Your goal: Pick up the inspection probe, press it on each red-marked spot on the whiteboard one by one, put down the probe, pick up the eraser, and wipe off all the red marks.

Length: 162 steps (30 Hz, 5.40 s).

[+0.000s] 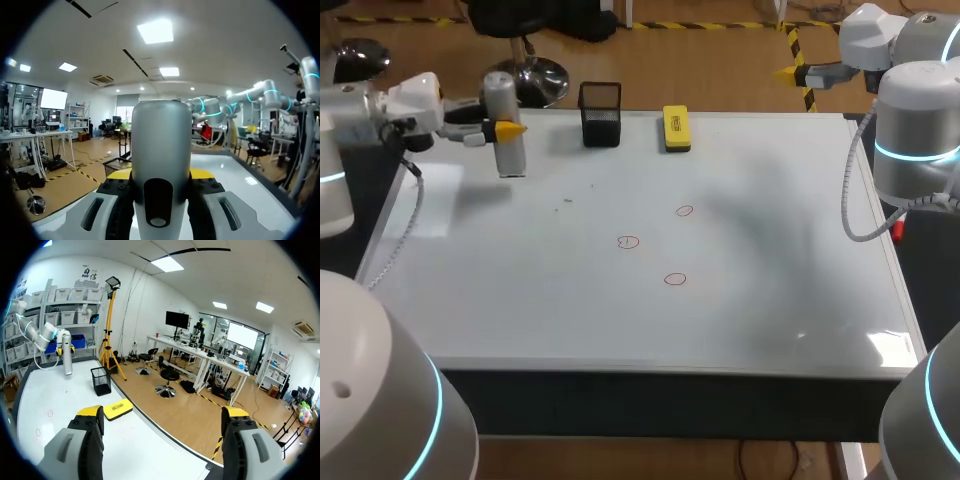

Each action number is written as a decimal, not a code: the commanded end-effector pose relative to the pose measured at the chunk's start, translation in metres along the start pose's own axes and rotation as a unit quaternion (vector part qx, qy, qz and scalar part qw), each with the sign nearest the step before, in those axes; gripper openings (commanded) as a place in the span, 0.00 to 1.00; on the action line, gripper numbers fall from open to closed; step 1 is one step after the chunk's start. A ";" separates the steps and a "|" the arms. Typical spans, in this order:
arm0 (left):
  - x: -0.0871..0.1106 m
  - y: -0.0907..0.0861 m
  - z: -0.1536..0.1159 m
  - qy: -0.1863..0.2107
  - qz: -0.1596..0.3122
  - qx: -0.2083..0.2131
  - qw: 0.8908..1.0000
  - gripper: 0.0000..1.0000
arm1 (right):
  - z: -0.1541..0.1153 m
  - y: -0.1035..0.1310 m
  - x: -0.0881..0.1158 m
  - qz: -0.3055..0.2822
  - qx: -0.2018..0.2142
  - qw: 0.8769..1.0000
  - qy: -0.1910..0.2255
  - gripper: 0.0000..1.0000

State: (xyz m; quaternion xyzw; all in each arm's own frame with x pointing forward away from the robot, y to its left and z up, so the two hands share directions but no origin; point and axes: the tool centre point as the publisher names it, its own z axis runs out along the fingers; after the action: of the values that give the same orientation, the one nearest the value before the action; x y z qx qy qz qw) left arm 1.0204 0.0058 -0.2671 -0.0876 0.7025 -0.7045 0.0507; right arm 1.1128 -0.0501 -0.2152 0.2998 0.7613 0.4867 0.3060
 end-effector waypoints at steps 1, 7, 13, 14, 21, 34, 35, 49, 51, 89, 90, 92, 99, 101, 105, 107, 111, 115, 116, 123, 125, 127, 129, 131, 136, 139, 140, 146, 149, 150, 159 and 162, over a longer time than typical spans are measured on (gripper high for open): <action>-0.005 0.003 0.004 0.009 0.000 0.003 1.000 0.00 | 0.000 0.000 0.000 0.000 0.000 1.000 0.000 1.00; -0.004 0.001 0.007 0.018 0.002 0.006 1.000 0.00 | 0.000 0.000 0.000 0.000 0.000 1.000 0.000 1.00; -0.003 0.000 0.007 0.022 0.002 0.003 1.000 0.00 | 0.000 0.000 0.000 0.000 0.000 1.000 0.000 1.00; -0.003 0.000 0.007 0.022 0.002 0.003 1.000 0.00 | 0.000 0.000 0.000 0.000 0.000 1.000 0.000 1.00; -0.003 0.000 0.007 0.022 0.002 0.003 1.000 0.00 | 0.000 0.000 0.000 0.000 0.000 1.000 0.000 1.00; -0.003 0.000 0.007 0.022 0.002 0.003 1.000 0.00 | 0.016 0.020 0.006 -0.042 -0.006 0.997 0.065 1.00; -0.003 0.000 0.007 0.022 0.002 0.003 1.000 0.00 | 0.021 0.025 0.009 -0.056 -0.008 0.994 0.091 1.00; -0.003 0.000 0.007 0.022 0.002 0.003 1.000 0.00 | 0.097 0.052 0.036 -0.255 0.108 0.840 0.467 1.00; -0.003 0.000 0.007 0.022 0.002 0.003 1.000 0.00 | 0.106 0.052 0.043 -0.283 0.134 0.799 0.513 1.00; -0.003 0.000 0.007 0.022 0.002 0.003 1.000 0.00 | 0.177 -0.014 0.107 -0.635 0.406 0.195 0.628 1.00; -0.003 0.000 0.007 0.022 0.002 0.003 1.000 0.00 | 0.178 -0.015 0.107 -0.640 0.407 0.191 0.624 1.00; -0.003 0.000 0.007 0.022 0.002 0.003 1.000 0.00 | 0.180 -0.019 0.107 -0.655 0.407 0.172 0.613 1.00; -0.003 0.000 0.007 0.022 0.002 0.003 1.000 0.00 | 0.182 -0.031 0.107 -0.700 0.401 0.126 0.577 1.00; -0.003 0.000 0.007 0.022 0.002 0.003 1.000 0.00 | 0.183 -0.032 0.108 -0.706 0.397 0.130 0.572 1.00; -0.003 0.000 0.007 0.022 0.002 0.003 1.000 0.00 | 0.180 -0.028 0.109 -0.702 0.391 0.181 0.567 1.00; -0.003 0.000 0.007 0.022 0.002 0.003 1.000 0.00 | 0.180 -0.028 0.109 -0.702 0.391 0.181 0.567 1.00; -0.003 0.000 0.007 0.022 0.002 0.003 1.000 0.00 | 0.180 -0.028 0.109 -0.702 0.391 0.181 0.567 1.00; -0.003 0.000 0.007 0.022 0.002 0.003 1.000 0.00 | 0.180 -0.028 0.109 -0.702 0.391 0.181 0.567 1.00; -0.003 0.000 0.007 0.022 0.002 0.003 1.000 0.00 | 0.180 -0.028 0.109 -0.702 0.391 0.181 0.567 1.00; -0.003 0.000 0.007 0.022 0.002 0.003 1.000 0.00 | 0.180 -0.028 0.109 -0.702 0.391 0.181 0.567 1.00; -0.003 0.000 0.007 0.022 0.002 0.003 1.000 0.00 | 0.181 -0.029 0.107 -0.703 0.385 0.210 0.560 1.00; -0.003 0.000 0.007 0.022 0.002 0.003 1.000 0.00 | 0.180 -0.032 0.108 -0.700 0.382 0.224 0.560 1.00; -0.003 0.000 0.007 0.022 0.002 0.003 1.000 0.00 | 0.180 -0.037 0.111 -0.698 0.376 0.243 0.559 1.00; -0.003 0.000 0.007 0.022 0.002 0.003 1.000 0.00 | 0.179 -0.043 0.113 -0.696 0.372 0.263 0.555 1.00; -0.003 0.000 0.007 0.022 0.002 0.003 1.000 0.00 | 0.176 -0.052 0.117 -0.698 0.368 0.275 0.549 1.00; -0.003 0.000 0.007 0.022 0.002 0.003 1.000 0.00 | 0.177 -0.056 0.121 -0.710 0.358 0.280 0.538 1.00; -0.003 0.000 0.007 0.022 0.002 0.003 1.000 0.00 | 0.177 -0.057 0.122 -0.715 0.354 0.285 0.532 1.00; -0.003 0.000 0.007 0.022 0.002 0.003 1.000 0.00 | 0.178 -0.063 0.123 -0.733 0.335 0.306 0.507 1.00; -0.003 0.000 0.007 0.022 0.002 0.003 1.000 0.00 | 0.176 -0.068 0.122 -0.735 0.323 0.329 0.496 1.00; -0.003 0.000 0.007 0.022 0.002 0.003 1.000 0.00 | 0.176 -0.071 0.121 -0.735 0.321 0.337 0.494 1.00; -0.003 0.000 0.007 0.022 0.002 0.003 1.000 0.00 | 0.177 -0.083 0.128 -0.748 0.292 0.352 0.481 1.00; -0.003 0.000 0.007 0.022 0.002 0.003 1.000 0.00 | 0.177 -0.085 0.129 -0.758 0.276 0.349 0.478 1.00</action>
State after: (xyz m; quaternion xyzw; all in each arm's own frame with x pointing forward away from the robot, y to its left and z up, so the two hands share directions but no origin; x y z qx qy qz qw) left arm 1.0251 -0.0007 -0.2683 -0.0709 0.7012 -0.7084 0.0369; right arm 1.1573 0.1228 -0.3764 -0.6122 0.7784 -0.1387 0.0088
